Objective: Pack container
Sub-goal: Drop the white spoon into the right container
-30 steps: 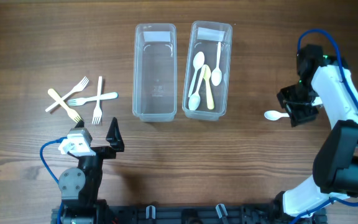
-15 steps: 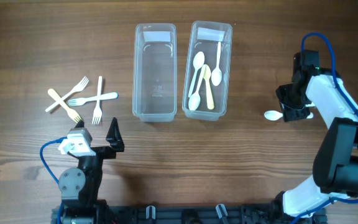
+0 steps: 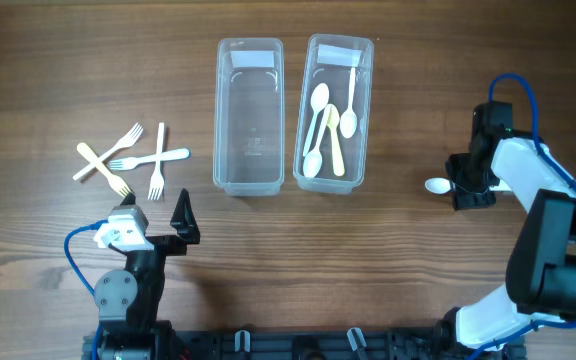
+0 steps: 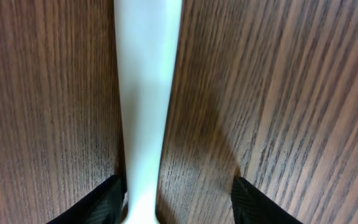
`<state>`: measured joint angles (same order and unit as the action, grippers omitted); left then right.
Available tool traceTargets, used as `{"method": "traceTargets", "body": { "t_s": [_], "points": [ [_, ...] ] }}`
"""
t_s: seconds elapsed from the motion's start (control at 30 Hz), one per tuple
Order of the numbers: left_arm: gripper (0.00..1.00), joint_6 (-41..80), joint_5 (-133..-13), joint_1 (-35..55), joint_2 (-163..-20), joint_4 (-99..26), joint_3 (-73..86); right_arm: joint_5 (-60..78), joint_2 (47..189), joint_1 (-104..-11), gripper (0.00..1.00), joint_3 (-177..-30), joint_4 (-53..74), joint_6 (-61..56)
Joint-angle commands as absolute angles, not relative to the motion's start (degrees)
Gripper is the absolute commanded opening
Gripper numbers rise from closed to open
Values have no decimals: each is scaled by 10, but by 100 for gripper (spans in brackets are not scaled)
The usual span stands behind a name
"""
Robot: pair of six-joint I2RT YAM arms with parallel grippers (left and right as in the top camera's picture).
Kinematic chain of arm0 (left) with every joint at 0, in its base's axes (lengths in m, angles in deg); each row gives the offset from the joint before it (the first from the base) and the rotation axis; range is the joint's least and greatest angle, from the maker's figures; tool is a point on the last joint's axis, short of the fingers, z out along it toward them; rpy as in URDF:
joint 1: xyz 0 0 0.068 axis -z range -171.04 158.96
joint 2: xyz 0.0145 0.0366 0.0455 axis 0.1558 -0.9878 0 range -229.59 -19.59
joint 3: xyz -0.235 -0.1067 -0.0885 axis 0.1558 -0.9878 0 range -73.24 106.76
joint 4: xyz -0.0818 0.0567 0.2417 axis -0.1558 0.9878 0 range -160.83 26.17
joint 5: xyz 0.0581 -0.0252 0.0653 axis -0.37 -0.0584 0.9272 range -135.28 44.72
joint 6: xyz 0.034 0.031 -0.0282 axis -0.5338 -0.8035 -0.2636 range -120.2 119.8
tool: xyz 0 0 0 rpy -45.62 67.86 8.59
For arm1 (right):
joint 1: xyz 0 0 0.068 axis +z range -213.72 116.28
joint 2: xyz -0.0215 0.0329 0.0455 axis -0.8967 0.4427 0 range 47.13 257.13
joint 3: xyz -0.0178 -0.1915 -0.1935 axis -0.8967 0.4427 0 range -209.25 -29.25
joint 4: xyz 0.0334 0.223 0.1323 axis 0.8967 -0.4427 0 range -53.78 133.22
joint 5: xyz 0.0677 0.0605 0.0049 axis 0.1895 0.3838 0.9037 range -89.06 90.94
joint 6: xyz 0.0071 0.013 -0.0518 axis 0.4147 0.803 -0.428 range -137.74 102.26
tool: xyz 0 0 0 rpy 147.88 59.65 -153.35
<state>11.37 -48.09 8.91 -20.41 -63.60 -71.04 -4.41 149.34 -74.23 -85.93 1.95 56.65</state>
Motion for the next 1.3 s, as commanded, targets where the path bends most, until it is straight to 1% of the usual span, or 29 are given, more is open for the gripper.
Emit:
{"method": "traceTargets", "body": {
  "t_s": [0.0,0.03,0.1,0.23,0.33,0.43,0.53,0.57,0.7,0.8,0.93,1.17,1.27],
  "points": [
    [100,103,-475,92,-200,-638,-715,-48,1509,-753,43,-829,45,570],
    [100,103,-475,92,-200,-638,-715,-48,1509,-753,35,-829,55,564],
    [100,103,-475,92,-200,-638,-715,-41,1509,-753,23,-829,82,542],
    [100,103,-475,92,-200,-638,-715,-41,1509,-753,5,-830,100,532],
    [100,103,-475,92,-200,-638,-715,-25,1508,-753,4,-839,133,467],
    [100,103,-475,92,-200,-638,-715,-3,1508,-753,5,-880,157,412],
    [100,103,-475,92,-200,-638,-715,71,1508,-752,4,-974,186,315],
    [100,103,-475,92,-200,-638,-715,112,1508,-745,4,-1039,186,264],
    [100,103,-475,92,-200,-638,-715,174,1507,-709,4,-1169,184,180],
    [100,103,-475,92,-200,-638,-715,190,1507,-674,4,-1225,182,138],
    [100,103,-475,92,-200,-638,-715,188,1508,-612,4,-1237,181,117],
    [100,103,-475,92,-200,-638,-715,153,1533,-521,4,-1234,109,0],
    [100,103,-475,92,-200,-638,-715,152,1565,-496,4,-1234,91,-2]
  ]
}}
